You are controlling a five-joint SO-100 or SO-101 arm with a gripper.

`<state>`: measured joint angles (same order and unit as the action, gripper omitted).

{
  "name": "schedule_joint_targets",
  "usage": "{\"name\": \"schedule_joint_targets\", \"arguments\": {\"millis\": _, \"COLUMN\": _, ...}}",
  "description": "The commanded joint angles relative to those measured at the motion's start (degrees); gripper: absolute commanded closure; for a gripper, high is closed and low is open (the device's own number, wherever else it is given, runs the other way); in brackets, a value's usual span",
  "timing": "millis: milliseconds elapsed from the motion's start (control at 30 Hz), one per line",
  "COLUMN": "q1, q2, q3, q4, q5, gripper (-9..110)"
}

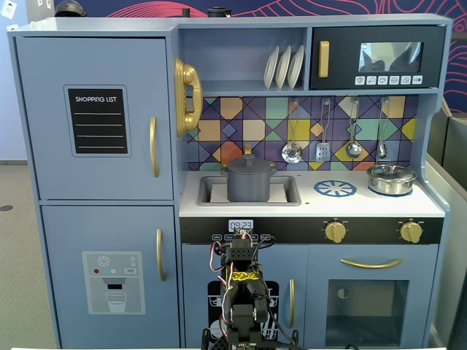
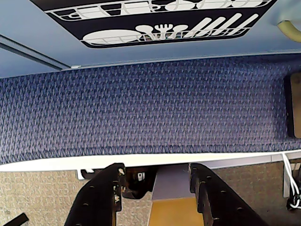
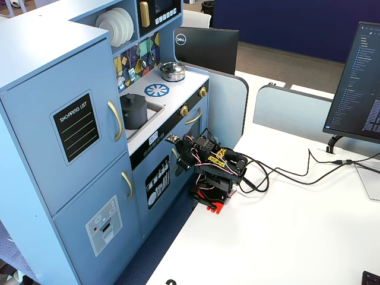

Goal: Take off the lid from the gray recipient and place it on the counter

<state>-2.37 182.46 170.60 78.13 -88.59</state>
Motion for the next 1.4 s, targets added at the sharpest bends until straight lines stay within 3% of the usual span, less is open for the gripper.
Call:
{"name": "schedule_joint_targets", "arguments": {"millis": 0, "q1": 4.83, "q2": -0.35, "q3": 1.41, "q4": 9.49, "q5": 2.11, "gripper": 101}}
{"name": "schedule_joint_targets", "arguments": {"millis": 233, "q1": 5.1, "q2": -0.35, "q3": 1.41, "q4": 8.96, "q5": 5.45, "gripper": 97}}
{"name": "schedule_joint_targets", "arguments": {"millis": 333, "q1": 5.27, "q2": -0.35, "q3": 1.32, "q4": 6.06, "q5": 6.15, "gripper": 100}}
{"name": "schedule_joint_targets", "arguments": {"millis": 533, "q1": 7.29, "q2": -1.41, "q3": -5.19, "q4": -12.3, "q5": 8.79, "gripper": 101}}
{"name": "schedule_joint_targets", "arguments": {"millis": 733, "q1": 7.12, "q2": -8.7, "q3": -17.75, "q4": -32.08, "q5": 0.7, "gripper": 101}}
{"name": "schedule_joint_targets", "arguments": {"millis": 1100, "q1": 4.31, "q2": -12.92, "q3": -35.6, "q4": -40.34, "q5": -3.78, "gripper": 101}}
{"name": "schedule_joint_targets", "arguments": {"millis": 1200, "q1": 5.01, "q2": -15.38, "q3": -37.0, "q4": -47.9, "q5": -2.11, "gripper": 88}}
{"name": "schedule_joint_targets", "arguments": {"millis": 1367, "q1": 5.8, "q2": -20.57, "q3": -36.04, "q4": -64.16, "q5": -3.34, "gripper": 82}}
